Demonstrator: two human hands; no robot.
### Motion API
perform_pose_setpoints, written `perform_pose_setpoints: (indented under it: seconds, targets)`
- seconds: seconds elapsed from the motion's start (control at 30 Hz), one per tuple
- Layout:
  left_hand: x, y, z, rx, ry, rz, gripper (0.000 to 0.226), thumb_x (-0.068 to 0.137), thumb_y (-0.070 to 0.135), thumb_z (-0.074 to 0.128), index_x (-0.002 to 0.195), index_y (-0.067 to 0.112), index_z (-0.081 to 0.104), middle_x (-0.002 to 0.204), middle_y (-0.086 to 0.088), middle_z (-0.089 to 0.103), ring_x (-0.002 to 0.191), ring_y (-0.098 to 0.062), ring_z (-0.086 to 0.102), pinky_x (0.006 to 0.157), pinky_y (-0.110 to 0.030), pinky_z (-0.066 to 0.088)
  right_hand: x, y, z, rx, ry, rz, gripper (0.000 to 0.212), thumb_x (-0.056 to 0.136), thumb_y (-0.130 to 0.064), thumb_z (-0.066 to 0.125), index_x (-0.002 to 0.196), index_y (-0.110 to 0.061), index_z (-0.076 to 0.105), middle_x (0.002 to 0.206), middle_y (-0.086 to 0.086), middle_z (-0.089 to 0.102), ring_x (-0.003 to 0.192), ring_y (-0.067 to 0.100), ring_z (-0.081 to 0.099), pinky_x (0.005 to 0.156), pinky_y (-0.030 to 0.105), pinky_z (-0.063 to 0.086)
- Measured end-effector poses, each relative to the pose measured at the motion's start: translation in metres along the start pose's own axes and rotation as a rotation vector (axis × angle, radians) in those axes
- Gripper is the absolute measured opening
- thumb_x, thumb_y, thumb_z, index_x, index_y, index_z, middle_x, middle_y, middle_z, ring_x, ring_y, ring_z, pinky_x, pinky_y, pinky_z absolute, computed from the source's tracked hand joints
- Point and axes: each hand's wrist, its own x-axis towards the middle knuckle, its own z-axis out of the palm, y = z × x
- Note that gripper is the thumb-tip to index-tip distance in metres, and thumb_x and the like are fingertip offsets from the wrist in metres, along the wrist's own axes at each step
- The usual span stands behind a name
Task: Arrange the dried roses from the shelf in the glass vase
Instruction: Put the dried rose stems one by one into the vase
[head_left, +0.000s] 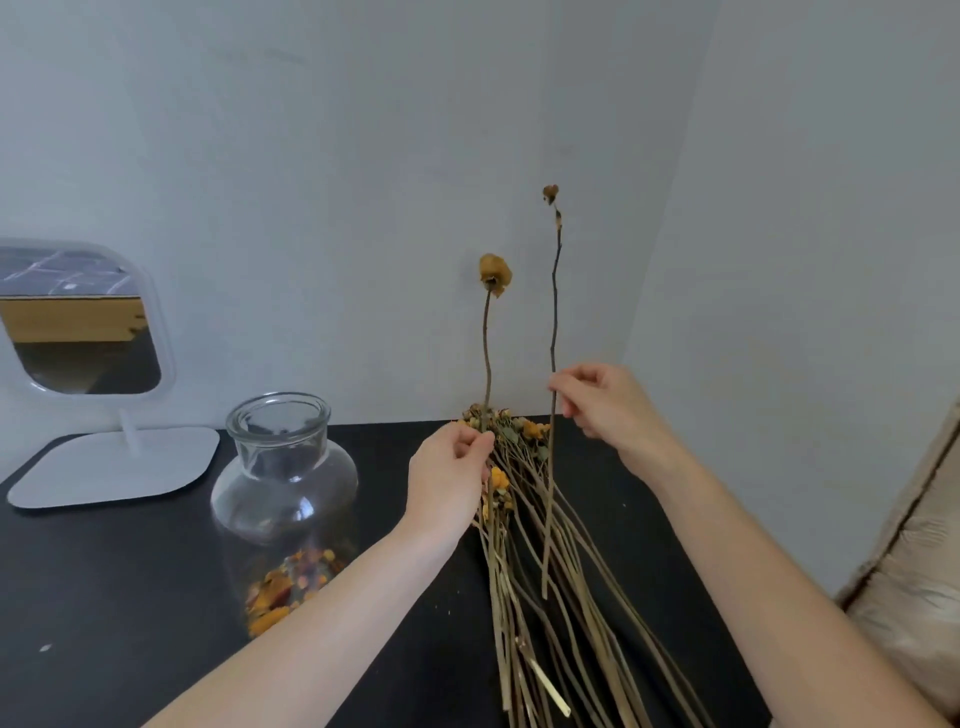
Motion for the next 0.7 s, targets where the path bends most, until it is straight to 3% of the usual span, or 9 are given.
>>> perform_pose_setpoints:
  seconds: [0.17,0.37,0.57,0.7]
  targets:
    - [0.007,0.06,-0.044,-0.073,-0.013,0.156,0.018,0.095,0.02,0.047,0.08,0.017,0.057,0.057,0.005,0.048,0.042,-0.001,0.039,0.049,-0.021,0.029,0.007,-0.052,-0.001,0.204,0.042,-0.096,0.016,0.091,-0.017,0.054,0.09,-0.006,0.065,0.058,-0.001,0.051,0.036,0.001,0.035,0.036,0.012,0.028]
    - [0.02,0.133,-0.134,-0.225,0.188,0.341,0.025,0.096,0.011,0.044,0.073,0.013,0.054,0.059,-0.001,0.041,0.029,0.0,0.028,0.032,-0.011,0.022,0.014,-0.115,0.021,0.326,0.045,-0.247,0.013,0.09,-0.015,0.055,0.087,-0.008,0.065,0.056,-0.002,0.052,0.037,0.003,0.034,0.036,0.014,0.027]
    - [0.034,0.156,-0.193,-0.093,0.445,0.415,0.027,0.097,0.017,0.04,0.073,0.019,0.05,0.062,0.002,0.042,0.038,-0.003,0.032,0.035,-0.013,0.024,0.018,-0.144,0.048,0.406,0.076,-0.327,0.016,0.089,-0.013,0.056,0.074,-0.013,0.062,0.047,-0.008,0.05,0.034,0.003,0.031,0.034,0.013,0.025]
    - [0.041,0.144,-0.205,0.002,0.507,0.442,0.027,0.097,0.021,0.041,0.072,0.023,0.05,0.063,0.003,0.045,0.048,-0.009,0.035,0.042,-0.018,0.027,0.022,-0.147,0.061,0.425,0.075,-0.332,0.018,0.088,-0.013,0.057,0.07,-0.014,0.06,0.041,-0.012,0.05,0.032,0.003,0.031,0.034,0.012,0.025]
